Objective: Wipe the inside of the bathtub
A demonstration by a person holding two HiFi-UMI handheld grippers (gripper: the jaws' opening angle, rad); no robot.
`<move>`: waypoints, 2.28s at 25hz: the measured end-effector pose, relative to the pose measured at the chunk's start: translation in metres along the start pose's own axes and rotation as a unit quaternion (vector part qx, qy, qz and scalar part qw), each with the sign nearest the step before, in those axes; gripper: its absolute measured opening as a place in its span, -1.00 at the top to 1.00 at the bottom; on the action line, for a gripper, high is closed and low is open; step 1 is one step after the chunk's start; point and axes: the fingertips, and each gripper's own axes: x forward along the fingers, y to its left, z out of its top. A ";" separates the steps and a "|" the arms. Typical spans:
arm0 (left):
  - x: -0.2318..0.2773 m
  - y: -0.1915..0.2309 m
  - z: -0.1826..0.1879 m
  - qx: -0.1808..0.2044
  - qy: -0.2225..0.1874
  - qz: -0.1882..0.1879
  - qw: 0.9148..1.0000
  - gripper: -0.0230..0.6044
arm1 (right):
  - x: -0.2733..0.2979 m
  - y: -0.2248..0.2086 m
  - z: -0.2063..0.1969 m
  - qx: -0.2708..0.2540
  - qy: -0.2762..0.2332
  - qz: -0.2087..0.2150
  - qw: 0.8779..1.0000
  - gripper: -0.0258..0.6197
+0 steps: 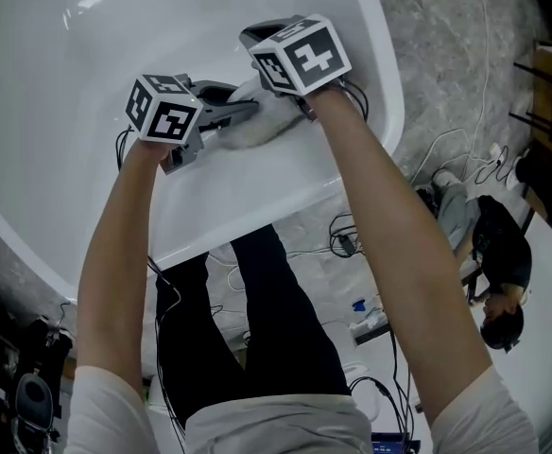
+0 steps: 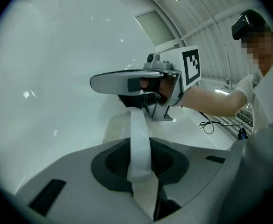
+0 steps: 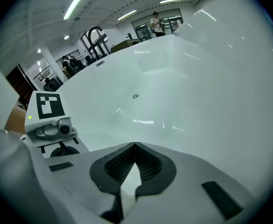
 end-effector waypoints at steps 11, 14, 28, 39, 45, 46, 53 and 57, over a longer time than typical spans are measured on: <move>-0.004 0.053 -0.008 -0.012 0.004 0.026 1.000 0.62 | 0.032 -0.016 0.008 0.021 -0.007 0.000 1.000 0.86; -0.006 0.069 -0.014 -0.015 0.010 0.037 0.999 0.62 | 0.035 -0.017 0.008 0.030 -0.009 0.007 0.999 0.86; -0.013 0.136 -0.030 -0.029 0.011 0.078 0.996 0.62 | 0.052 -0.003 -0.002 0.022 0.010 0.028 0.999 0.86; -0.019 0.179 -0.040 -0.023 0.040 0.130 0.990 0.62 | 0.055 -0.004 -0.017 0.000 0.025 0.036 0.999 0.86; -0.026 0.188 -0.042 -0.030 0.037 0.144 0.988 0.62 | 0.052 0.001 -0.023 -0.029 0.044 0.046 0.998 0.86; -0.027 0.190 -0.044 -0.031 0.041 0.147 0.988 0.62 | 0.053 0.003 -0.025 -0.039 0.051 0.047 0.997 0.86; -0.024 0.196 -0.053 -0.039 0.061 0.157 0.985 0.62 | 0.053 0.004 -0.052 -0.110 0.090 0.074 0.987 0.86; -0.037 0.194 -0.062 -0.043 0.068 0.145 0.986 0.62 | 0.060 0.019 -0.060 -0.148 0.112 0.084 0.979 0.86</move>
